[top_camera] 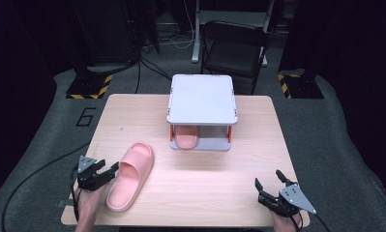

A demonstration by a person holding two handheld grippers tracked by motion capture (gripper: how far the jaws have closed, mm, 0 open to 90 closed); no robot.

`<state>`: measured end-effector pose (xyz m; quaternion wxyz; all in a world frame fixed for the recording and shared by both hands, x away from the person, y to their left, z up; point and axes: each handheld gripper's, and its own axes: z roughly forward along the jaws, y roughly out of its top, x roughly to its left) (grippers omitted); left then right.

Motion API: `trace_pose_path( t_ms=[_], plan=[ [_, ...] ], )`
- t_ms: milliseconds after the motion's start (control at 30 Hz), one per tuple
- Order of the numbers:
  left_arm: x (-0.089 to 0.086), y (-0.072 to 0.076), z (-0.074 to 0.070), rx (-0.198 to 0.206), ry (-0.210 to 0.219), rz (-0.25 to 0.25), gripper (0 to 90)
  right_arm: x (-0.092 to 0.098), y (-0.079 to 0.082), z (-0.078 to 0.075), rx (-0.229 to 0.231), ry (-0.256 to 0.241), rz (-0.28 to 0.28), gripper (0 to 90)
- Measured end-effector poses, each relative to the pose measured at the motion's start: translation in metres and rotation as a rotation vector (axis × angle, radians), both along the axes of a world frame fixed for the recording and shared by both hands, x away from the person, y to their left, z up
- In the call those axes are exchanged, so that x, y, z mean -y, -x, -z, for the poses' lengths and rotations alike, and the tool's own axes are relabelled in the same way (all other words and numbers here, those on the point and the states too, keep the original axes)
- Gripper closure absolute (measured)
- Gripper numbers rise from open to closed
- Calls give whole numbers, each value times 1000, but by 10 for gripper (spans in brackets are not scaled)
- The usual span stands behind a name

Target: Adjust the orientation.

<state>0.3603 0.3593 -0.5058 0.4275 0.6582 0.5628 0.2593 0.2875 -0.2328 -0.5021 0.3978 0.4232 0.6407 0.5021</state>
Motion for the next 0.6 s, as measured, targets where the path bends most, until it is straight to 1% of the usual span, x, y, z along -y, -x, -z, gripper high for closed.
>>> trace_pose_path(
  t_ms=[67, 100, 133, 200, 267, 333, 400, 433, 467, 500, 533, 567, 600],
  plan=[
    [3, -2, 2, 5, 9, 8, 367, 0, 0, 0, -1, -1, -1, 186],
    [5, -3, 3, 14, 21, 15, 367, 0, 0, 0, 0, 0, -1, 186],
    [6, -4, 3, 2, 20, 34, 366, 0, 0, 0, 2, 2, -2, 186],
    [8, -6, 5, 7, 19, 38, 363, -1, -1, 0, 1, 3, -1, 186],
    [9, -7, 5, 7, 20, 25, 349, -3, -1, 0, -1, 10, -10, 187],
    [8, -4, 4, 14, 13, 12, 339, -3, 0, 0, 1, 17, -1, 187],
    [6, 1, 2, 29, 31, 10, 337, -1, 0, 0, 2, 17, -4, 187],
    [6, 1, 2, 29, 31, 10, 325, -1, 0, 0, 2, 17, -4, 187],
    [4, 4, 0, 52, 48, 11, 325, -1, 0, 0, 4, 10, 4, 186],
    [2, 10, -4, 67, 64, 29, 289, 0, 0, 0, 4, -7, 11, 185],
    [2, 10, -4, 67, 64, 29, 274, 1, 0, -1, 3, -10, 15, 184],
    [1, 14, -7, 83, 63, 45, 252, 1, 0, -1, 6, -12, 21, 183],
    [1, 14, -7, 83, 63, 45, 222, 1, 0, -1, 6, -12, 21, 183]
  ],
)
